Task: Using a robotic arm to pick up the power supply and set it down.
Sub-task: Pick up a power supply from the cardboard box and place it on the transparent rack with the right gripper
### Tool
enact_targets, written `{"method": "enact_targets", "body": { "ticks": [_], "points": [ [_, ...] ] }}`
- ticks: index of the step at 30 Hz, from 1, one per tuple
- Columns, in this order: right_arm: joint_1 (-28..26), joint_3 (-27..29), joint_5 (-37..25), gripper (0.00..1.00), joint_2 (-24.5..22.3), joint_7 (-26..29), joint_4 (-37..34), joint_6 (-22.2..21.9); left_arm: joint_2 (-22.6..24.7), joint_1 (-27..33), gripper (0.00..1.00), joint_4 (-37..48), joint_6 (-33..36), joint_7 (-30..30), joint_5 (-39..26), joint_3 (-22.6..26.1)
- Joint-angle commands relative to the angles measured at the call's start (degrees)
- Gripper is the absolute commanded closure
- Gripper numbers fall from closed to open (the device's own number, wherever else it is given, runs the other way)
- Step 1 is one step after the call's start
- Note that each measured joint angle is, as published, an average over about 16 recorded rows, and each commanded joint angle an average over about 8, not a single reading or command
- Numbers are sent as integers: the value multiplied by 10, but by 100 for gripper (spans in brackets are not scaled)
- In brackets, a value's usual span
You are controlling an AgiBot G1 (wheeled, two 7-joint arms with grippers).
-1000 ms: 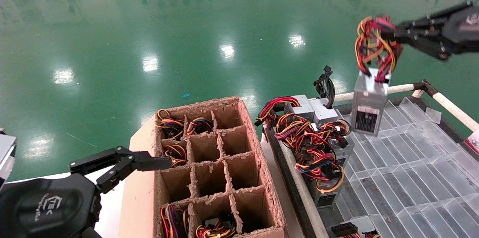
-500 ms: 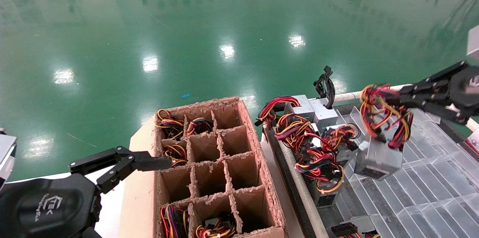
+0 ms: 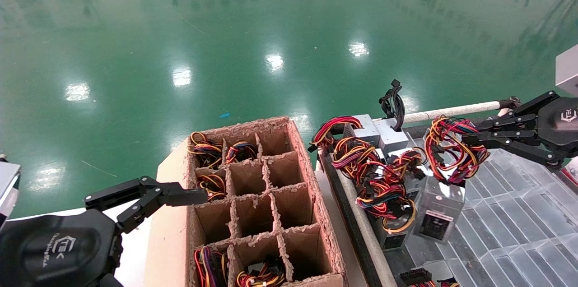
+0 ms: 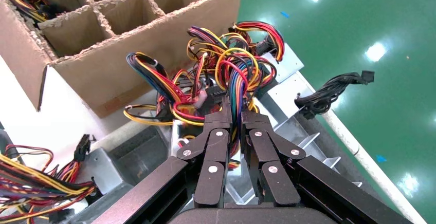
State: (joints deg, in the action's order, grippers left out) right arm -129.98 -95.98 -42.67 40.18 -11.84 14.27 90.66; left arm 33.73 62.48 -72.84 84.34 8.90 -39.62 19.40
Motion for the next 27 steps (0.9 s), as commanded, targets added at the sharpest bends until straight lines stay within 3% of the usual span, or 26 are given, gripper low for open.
{"method": "enact_targets", "body": {
  "ticks": [1,11,27],
  "points": [
    [-1,-3,0,100,-4,2,7,1,0,0,0,0,0,0,0,0],
    [20,-14,8,100,15,6,3,-7,0,0,0,0,0,0,0,0],
    [76,-16,17,100,59,-20,-67,-19,0,0,0,0,0,0,0,0]
  ]
}}
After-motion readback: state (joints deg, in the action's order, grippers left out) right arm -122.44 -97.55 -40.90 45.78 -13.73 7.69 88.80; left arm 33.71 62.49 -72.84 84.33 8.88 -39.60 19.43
